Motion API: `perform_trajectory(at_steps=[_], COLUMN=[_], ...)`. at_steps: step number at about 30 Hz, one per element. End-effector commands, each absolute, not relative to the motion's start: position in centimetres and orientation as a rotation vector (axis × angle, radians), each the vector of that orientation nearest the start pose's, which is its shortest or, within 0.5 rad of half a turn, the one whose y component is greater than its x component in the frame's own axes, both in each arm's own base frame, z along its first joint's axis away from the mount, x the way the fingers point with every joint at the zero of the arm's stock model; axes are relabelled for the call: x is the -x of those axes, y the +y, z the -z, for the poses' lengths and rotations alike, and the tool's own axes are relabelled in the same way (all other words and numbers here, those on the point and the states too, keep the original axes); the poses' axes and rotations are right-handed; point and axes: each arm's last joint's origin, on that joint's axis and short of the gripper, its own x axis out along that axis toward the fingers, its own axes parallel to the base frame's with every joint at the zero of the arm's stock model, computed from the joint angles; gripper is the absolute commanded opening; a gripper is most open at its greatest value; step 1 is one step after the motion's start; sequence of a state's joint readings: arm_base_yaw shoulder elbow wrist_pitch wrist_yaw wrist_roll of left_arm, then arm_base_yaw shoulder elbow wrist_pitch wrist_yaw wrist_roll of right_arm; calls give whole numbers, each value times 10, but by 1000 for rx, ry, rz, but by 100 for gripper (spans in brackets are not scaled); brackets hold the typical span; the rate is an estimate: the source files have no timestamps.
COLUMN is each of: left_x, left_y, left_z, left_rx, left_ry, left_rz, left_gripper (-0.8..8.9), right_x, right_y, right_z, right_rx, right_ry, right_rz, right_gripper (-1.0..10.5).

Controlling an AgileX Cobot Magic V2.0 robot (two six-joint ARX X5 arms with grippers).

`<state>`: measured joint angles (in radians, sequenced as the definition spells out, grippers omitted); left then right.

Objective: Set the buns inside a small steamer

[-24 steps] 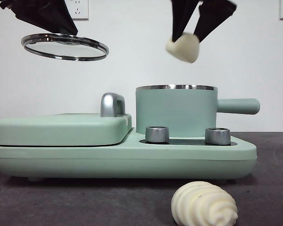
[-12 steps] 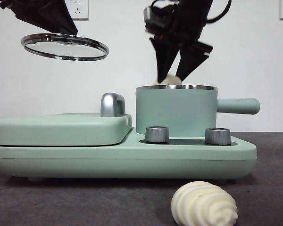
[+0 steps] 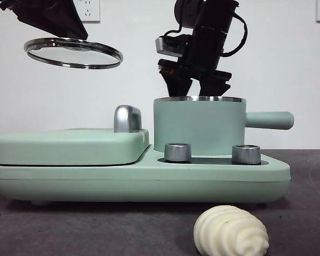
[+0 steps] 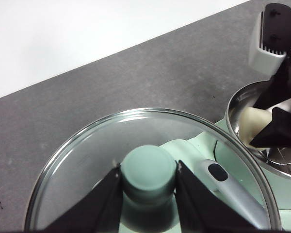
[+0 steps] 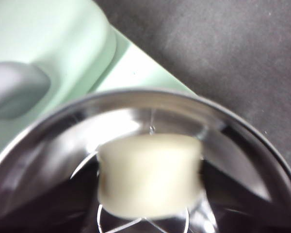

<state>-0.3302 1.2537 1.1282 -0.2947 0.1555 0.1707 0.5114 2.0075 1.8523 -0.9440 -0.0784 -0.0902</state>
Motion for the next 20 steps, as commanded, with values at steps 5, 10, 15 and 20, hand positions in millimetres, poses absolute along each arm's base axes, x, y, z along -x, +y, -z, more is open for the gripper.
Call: perform_trajectory(at_steps=[5, 10, 15, 20], left_x=[-261, -261, -261, -261], left_y=[-95, -95, -95, -95], left_z=[-352, -352, -352, -352], left_rx=[-199, -194, -194, -195], left_ry=[337, 339, 340, 340], left_rz=[514, 513, 513, 514], left_gripper=[14, 14, 14, 14], right_x=[-352, -308, -268, -231], right_y=[208, 194, 186, 173], right_z=[-337, -382, -380, -356], right_rx=[293, 260, 237, 210], right_ry=[889, 758, 584, 491], right_rz=[-609, -670, -715, -740], right_gripper=[392, 392, 392, 392])
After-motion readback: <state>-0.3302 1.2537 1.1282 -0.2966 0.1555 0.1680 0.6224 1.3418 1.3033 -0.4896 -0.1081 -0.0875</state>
